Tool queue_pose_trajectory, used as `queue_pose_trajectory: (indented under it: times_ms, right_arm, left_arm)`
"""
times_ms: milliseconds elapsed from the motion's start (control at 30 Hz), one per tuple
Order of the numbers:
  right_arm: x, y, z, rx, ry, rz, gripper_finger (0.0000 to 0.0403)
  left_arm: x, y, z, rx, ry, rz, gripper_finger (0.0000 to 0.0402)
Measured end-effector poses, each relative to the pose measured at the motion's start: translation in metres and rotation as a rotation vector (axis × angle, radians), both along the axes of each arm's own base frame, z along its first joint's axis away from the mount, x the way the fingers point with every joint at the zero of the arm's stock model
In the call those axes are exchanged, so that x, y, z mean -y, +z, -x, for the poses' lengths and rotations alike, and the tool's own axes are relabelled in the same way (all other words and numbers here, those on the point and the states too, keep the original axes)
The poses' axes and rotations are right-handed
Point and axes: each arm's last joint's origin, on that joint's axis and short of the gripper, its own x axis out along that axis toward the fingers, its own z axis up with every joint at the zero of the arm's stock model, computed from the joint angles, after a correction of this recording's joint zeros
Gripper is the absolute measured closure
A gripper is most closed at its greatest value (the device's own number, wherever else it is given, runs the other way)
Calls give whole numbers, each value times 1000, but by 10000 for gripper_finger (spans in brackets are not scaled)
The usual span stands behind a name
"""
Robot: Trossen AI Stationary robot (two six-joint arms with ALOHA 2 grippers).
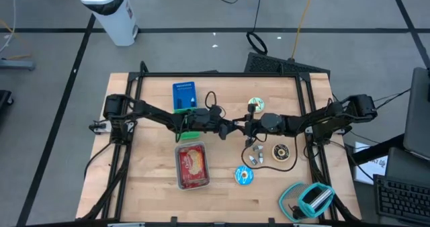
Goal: Pick & Place Food Item
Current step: Put the violet food coloring bottle into the blue bin
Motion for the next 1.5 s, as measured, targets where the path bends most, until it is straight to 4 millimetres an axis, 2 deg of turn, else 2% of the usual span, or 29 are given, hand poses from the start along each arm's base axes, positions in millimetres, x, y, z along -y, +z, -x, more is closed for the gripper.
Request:
queue_pose_trajectory:
  times_ms: [300, 967, 1067, 1367, 1500]
  right_arm:
    - [0, 0, 0, -3, 9, -4, 321]
    - [0, 1, 0, 8, 10, 2, 321]
    - [0, 1, 0, 7, 10, 3, 321]
    - [0, 1, 0, 7, 11, 2, 321]
    - [0, 1, 0, 12, 1, -22, 313]
  left_arm:
    - [-8, 2, 0, 24, 33, -3, 163]
    - [-4, 2, 0, 17, 20, -2, 167]
    - [-4, 2, 0, 17, 18, -7, 190]
    - [-4, 2, 0, 16, 13, -22, 292]
    - [-5, 2, 0, 18, 13, -29, 318]
